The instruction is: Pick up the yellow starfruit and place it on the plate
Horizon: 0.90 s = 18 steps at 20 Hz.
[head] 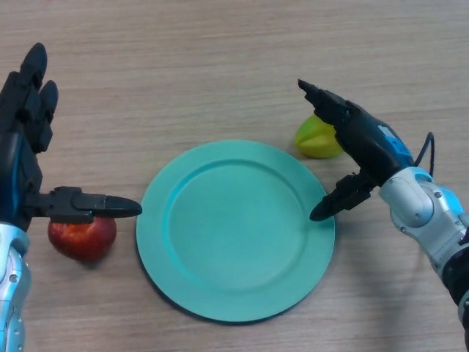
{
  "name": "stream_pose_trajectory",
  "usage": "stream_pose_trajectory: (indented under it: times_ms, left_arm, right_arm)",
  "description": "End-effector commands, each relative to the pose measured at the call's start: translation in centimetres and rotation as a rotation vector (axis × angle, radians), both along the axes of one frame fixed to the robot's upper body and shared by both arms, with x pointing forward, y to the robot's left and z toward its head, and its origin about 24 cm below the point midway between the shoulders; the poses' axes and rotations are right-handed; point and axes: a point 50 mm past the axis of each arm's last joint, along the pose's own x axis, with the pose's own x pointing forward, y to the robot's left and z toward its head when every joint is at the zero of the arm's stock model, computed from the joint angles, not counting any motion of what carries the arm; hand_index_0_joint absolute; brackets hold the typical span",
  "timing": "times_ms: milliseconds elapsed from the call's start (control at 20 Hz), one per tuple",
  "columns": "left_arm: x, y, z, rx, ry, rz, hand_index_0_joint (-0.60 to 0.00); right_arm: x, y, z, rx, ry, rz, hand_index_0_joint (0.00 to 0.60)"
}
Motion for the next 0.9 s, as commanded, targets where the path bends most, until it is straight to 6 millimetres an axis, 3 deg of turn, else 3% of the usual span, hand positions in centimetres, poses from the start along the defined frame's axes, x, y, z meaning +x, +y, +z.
stream_pose_trajectory:
  times_ms: [50, 200, 250, 300, 400, 450, 600, 750, 800, 850, 900]
  left_arm:
    - [-0.75, 1.34, 4.57, 0.026, -0.285, 0.030, 0.000]
    - [-0.71, 1.43, 4.58, 0.022, -0.289, 0.033, 0.000]
    - [-0.67, 1.53, 4.59, 0.018, -0.293, 0.038, 0.000]
    - [-0.66, 1.55, 4.60, 0.017, -0.297, 0.042, 0.000]
    - [-0.65, 1.59, 4.60, 0.016, -0.300, 0.044, 0.000]
    - [-0.62, 1.61, 4.62, 0.016, -0.300, 0.044, 0.000]
    - [-0.56, 1.54, 4.58, 0.014, -0.301, 0.042, 0.000]
    - [-0.49, 1.54, 4.60, 0.010, -0.302, 0.039, 0.000]
    - [-0.48, 1.54, 4.60, 0.009, -0.302, 0.038, 0.000]
    - [-0.47, 1.53, 4.57, 0.008, -0.301, 0.037, 0.000]
    - [-0.46, 1.51, 4.56, 0.007, -0.300, 0.036, 0.000]
  right_arm:
    - [1.25, -0.15, 4.96, 0.055, -0.243, -0.002, 0.050]
    - [1.32, -0.03, 4.84, 0.044, -0.230, 0.002, 0.399]
    - [1.37, 0.03, 4.72, 0.050, -0.216, 0.000, 0.549]
    - [1.42, 0.01, 4.74, 0.058, -0.209, -0.006, 0.600]
    - [1.62, -0.10, 4.94, 0.052, -0.197, -0.018, 0.600]
    - [1.66, -0.14, 5.02, 0.051, -0.195, -0.020, 0.550]
    - [1.74, -0.21, 5.14, 0.053, -0.189, -0.024, 0.200]
    - [1.79, -0.36, 5.09, 0.061, -0.175, -0.028, 0.398]
    - [1.79, -0.38, 5.05, 0.062, -0.172, -0.028, 0.299]
    - [1.78, -0.42, 5.01, 0.059, -0.168, -0.027, 0.148]
    - [1.77, -0.45, 5.00, 0.055, -0.168, -0.026, 0.148]
